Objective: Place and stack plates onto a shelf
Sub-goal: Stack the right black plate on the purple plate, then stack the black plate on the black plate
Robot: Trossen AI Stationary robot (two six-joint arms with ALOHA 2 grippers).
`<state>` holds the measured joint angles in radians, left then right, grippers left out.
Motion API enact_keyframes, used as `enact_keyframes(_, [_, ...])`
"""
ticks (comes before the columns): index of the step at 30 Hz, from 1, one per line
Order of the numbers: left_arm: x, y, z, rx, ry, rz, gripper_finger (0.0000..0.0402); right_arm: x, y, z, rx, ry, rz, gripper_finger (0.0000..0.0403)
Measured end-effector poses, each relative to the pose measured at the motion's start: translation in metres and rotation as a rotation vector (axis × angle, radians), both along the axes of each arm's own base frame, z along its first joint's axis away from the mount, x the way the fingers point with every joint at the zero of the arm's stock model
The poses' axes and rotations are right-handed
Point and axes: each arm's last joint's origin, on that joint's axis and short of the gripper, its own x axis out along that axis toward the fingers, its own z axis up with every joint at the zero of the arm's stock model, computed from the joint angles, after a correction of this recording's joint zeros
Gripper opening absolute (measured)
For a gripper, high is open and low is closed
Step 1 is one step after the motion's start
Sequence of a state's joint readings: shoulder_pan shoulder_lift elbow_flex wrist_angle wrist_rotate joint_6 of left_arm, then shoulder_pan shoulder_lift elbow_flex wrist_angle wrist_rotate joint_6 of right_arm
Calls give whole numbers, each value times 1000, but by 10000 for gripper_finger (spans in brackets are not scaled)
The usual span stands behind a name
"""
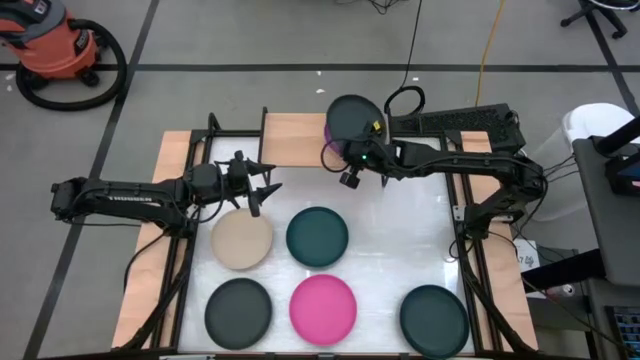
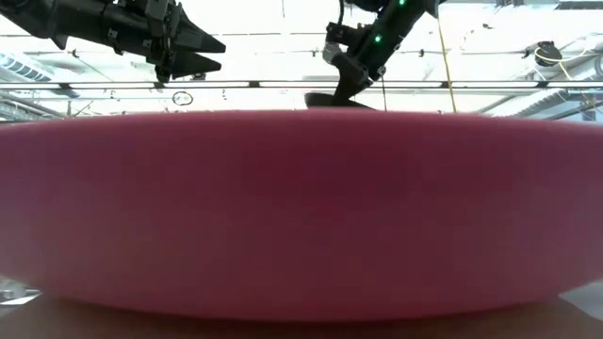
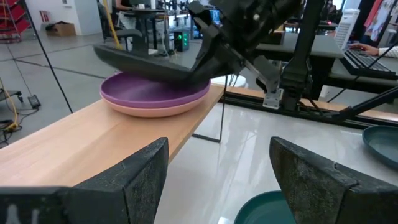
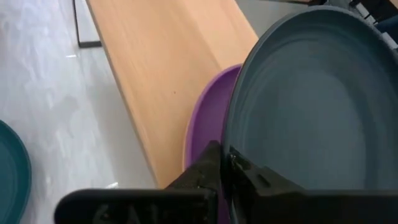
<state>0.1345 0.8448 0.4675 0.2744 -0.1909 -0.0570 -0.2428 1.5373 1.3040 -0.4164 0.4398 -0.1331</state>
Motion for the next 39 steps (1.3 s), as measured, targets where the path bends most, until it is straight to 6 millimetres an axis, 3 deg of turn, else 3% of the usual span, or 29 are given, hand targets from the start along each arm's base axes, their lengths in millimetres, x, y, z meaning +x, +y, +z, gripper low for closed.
enact_keyframes(13, [0, 0, 0, -5, -1, 0, 283, -5, 5, 6, -7, -21, 10, 101])
enact_keyframes(19, [0, 0, 2, -6, -20, 0, 283, -23, 22, 37, -15, -141, 37, 133])
enact_keyframes(24, [1, -3, 8, -23, -5, -37, 283, -50, 45, 72, 16, -310, 60, 138])
enact_keyframes(29, [5, -22, 42, 13, 164, -123, 282, -74, 71, 96, 54, -433, 131, 139])
enact_keyframes(34, [6, -40, 68, 25, 373, -179, 282, -84, 91, 104, 71, -470, 217, 139])
enact_keyframes(39, [2, -52, 68, -49, 560, -204, 282, -82, 108, 104, 87, -479, 286, 139])
